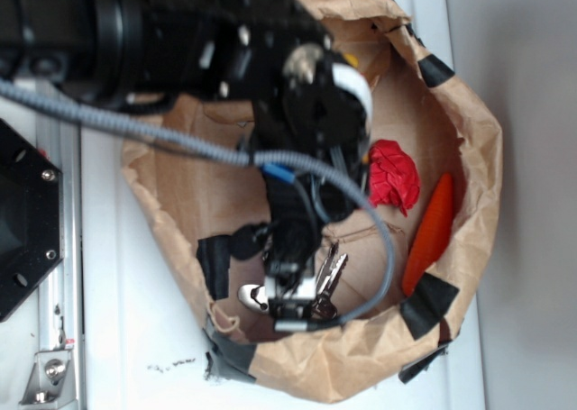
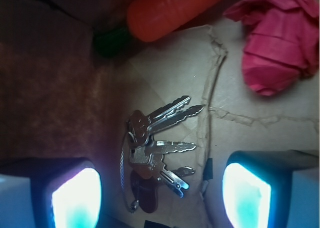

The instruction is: Grab the silver keys.

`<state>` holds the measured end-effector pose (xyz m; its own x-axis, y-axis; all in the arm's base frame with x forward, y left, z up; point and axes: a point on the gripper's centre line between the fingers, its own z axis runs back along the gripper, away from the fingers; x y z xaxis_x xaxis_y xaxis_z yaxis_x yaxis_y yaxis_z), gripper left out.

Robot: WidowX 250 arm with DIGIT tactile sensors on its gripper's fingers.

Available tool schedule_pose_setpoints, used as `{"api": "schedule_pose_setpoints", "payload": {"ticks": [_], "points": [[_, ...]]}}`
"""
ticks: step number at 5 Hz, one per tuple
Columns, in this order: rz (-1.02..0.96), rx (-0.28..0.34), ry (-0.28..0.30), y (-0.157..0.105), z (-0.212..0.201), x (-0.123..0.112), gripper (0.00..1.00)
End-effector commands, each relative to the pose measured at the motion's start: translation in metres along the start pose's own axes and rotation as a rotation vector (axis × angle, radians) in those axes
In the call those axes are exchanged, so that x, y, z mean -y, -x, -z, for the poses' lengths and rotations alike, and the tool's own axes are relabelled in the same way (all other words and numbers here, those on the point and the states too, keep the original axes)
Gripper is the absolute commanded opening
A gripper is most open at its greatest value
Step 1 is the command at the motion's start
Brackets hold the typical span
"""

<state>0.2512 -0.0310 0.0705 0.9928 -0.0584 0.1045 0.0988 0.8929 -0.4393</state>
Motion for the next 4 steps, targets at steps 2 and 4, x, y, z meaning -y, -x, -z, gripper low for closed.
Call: {"api": "schedule_pose_setpoints", "payload": {"ticks": [2, 4], "points": [[0.102, 0.047, -0.016, 0.013, 0.022, 0.032, 1.00], [0.080, 0.056, -0.023, 0.007, 0.023, 0.029, 1.00]]}}
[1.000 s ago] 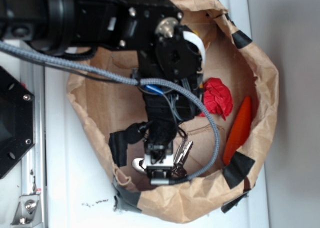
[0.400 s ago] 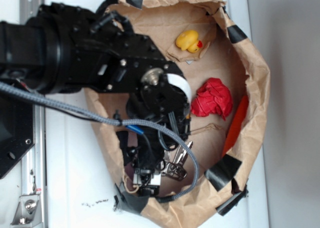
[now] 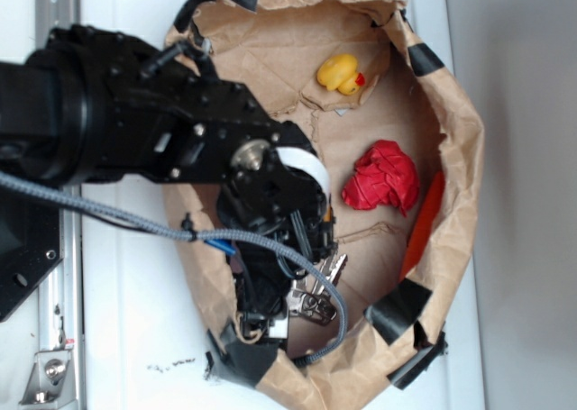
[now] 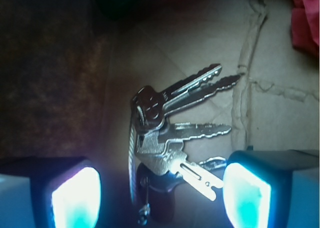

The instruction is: Grab the silver keys.

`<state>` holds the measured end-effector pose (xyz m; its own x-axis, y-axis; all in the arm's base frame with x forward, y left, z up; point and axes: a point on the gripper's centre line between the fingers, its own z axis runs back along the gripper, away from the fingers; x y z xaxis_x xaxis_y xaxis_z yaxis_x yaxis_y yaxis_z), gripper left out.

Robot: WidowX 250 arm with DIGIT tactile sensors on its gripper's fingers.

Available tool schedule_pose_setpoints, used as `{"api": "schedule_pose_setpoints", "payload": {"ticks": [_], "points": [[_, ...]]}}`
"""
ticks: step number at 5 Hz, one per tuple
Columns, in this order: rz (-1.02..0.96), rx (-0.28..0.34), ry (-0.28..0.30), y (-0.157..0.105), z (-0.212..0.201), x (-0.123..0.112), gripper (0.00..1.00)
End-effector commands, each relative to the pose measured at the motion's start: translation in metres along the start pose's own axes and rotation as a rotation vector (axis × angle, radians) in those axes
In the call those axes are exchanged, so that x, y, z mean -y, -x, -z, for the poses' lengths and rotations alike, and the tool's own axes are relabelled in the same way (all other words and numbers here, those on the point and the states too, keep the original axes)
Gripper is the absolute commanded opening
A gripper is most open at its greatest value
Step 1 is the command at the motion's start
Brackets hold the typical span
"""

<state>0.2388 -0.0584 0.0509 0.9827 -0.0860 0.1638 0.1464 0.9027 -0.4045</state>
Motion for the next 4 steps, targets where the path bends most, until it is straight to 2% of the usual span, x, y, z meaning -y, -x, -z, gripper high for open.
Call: {"api": "schedule_pose_setpoints", "payload": {"ticks": [1, 3, 4], "points": [[-0.020, 0.030, 0.002, -0.0139, -0.0088, 0.0076, 0.00], [0.007, 0.041, -0.046, -0.0126, -0.0036, 0.0073, 0.00], [0.006, 0.039, -0.051, -0.0135, -0.0023, 0.0071, 0.00]]}}
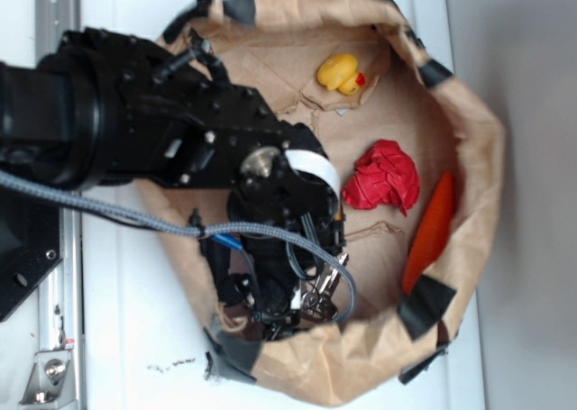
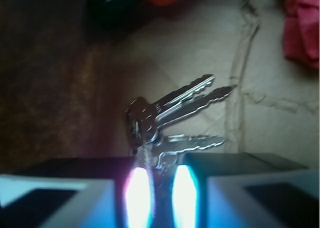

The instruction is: Grab the silver keys.

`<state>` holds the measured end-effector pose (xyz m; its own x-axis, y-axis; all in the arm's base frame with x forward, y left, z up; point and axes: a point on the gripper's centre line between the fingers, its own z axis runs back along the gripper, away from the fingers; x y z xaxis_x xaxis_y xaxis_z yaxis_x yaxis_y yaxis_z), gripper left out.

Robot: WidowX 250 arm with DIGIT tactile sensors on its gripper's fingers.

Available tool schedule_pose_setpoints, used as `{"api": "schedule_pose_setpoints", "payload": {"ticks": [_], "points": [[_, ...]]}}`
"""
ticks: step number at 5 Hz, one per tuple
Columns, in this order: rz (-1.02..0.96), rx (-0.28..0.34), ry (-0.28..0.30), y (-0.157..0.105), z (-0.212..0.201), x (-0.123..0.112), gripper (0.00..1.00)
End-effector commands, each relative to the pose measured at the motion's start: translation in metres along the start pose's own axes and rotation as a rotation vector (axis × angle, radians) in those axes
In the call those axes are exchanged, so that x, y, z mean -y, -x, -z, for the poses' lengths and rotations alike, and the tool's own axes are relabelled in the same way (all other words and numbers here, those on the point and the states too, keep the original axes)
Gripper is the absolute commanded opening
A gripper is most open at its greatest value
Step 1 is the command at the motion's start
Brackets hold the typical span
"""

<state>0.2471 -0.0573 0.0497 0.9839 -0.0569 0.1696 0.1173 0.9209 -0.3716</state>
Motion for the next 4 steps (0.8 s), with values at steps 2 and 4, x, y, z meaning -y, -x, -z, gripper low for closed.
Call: {"api": "schedule_pose_setpoints", "payload": {"ticks": [2, 4], "points": [[0.023, 0.024, -0.012, -0.0044, -0.0043, 0.0088, 0.00], [0.026, 0.025, -0.014, -0.0022, -0.0047, 0.0088, 0.00]]}}
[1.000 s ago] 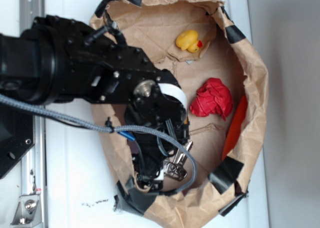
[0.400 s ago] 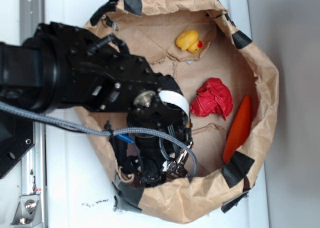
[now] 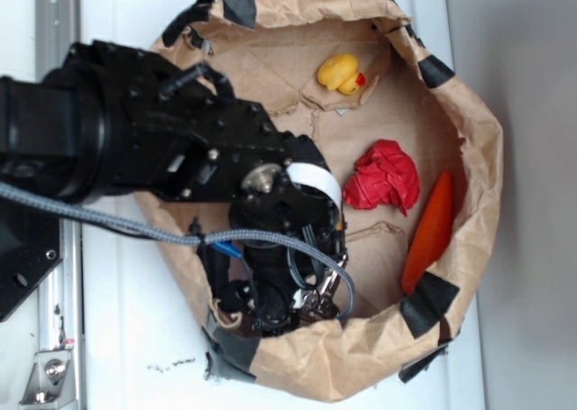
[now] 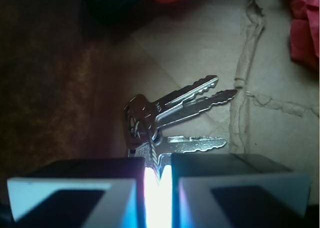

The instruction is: Grab the silver keys.

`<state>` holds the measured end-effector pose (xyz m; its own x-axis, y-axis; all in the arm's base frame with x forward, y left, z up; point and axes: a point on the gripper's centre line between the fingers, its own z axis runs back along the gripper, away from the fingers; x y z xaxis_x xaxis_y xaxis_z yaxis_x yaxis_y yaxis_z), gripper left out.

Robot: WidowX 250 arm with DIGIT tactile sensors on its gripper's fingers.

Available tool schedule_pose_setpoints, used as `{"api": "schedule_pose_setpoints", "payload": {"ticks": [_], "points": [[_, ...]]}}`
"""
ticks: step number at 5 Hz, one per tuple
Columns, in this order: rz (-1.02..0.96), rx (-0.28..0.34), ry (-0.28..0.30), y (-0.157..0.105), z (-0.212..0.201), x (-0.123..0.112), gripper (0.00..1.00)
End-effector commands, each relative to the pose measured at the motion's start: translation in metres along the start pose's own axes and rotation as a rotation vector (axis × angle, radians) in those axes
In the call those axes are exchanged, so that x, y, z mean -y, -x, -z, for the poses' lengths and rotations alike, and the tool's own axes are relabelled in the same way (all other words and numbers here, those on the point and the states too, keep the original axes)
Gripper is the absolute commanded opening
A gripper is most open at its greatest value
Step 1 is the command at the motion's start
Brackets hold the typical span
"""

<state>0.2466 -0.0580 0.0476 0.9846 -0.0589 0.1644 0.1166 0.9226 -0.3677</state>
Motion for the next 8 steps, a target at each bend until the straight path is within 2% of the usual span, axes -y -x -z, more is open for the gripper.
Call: {"api": "schedule_pose_setpoints", "payload": {"ticks": [1, 2, 3, 4, 6, 7, 8], "points": [[0.025, 0.041, -0.022, -0.004, -0.010, 0.008, 0.00], [-0.034, 0.126, -0.067, -0.014, -0.040, -0.005, 0.00], [-0.179, 0.232, -0.040, -0.045, -0.089, -0.024, 0.00], [-0.184, 0.287, -0.011, -0.044, -0.115, -0.022, 0.00], [-0.135, 0.301, -0.048, -0.036, -0.122, -0.008, 0.00], [-0.136, 0.271, -0.060, -0.035, -0.121, -0.007, 0.00], [-0.130, 0.281, -0.120, -0.032, -0.115, -0.004, 0.00]]}}
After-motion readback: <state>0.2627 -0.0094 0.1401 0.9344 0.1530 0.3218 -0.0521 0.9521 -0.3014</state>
